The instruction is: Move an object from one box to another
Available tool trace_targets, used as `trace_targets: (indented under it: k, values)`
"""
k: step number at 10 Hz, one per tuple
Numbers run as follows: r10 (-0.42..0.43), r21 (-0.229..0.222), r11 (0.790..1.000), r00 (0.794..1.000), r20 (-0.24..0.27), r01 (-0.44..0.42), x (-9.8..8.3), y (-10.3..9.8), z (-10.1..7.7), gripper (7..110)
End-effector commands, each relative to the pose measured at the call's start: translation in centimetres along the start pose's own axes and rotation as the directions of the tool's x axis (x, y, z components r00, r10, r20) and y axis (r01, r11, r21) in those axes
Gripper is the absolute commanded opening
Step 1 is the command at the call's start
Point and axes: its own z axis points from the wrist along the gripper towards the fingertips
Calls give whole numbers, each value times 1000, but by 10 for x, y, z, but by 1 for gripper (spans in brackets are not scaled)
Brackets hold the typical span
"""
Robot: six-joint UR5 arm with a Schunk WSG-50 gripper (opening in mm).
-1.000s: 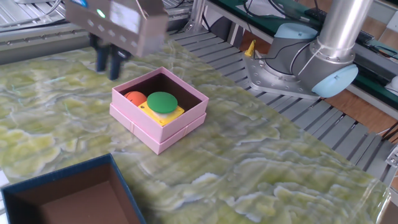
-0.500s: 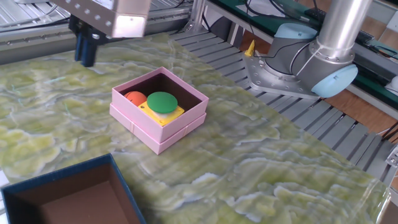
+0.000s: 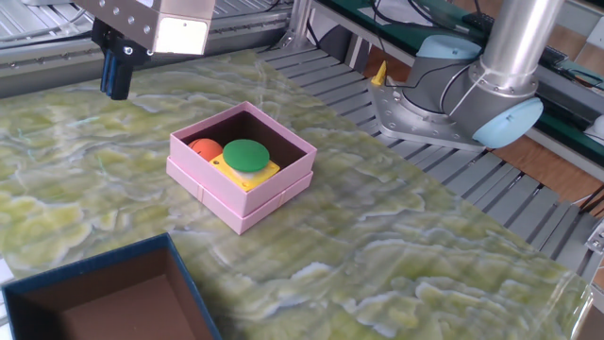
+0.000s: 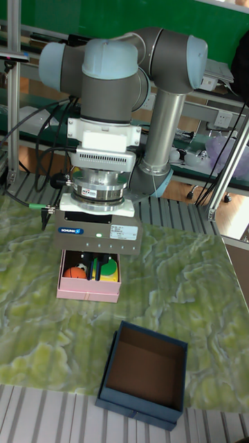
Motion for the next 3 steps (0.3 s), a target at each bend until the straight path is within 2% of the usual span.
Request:
trace_targets:
  k: [1,3]
  values:
    - [15,-25,1000,1000,4,-15,-2,6,-2,7]
    - [16,-36,999,1000,9,-16,-3,9,-3,7]
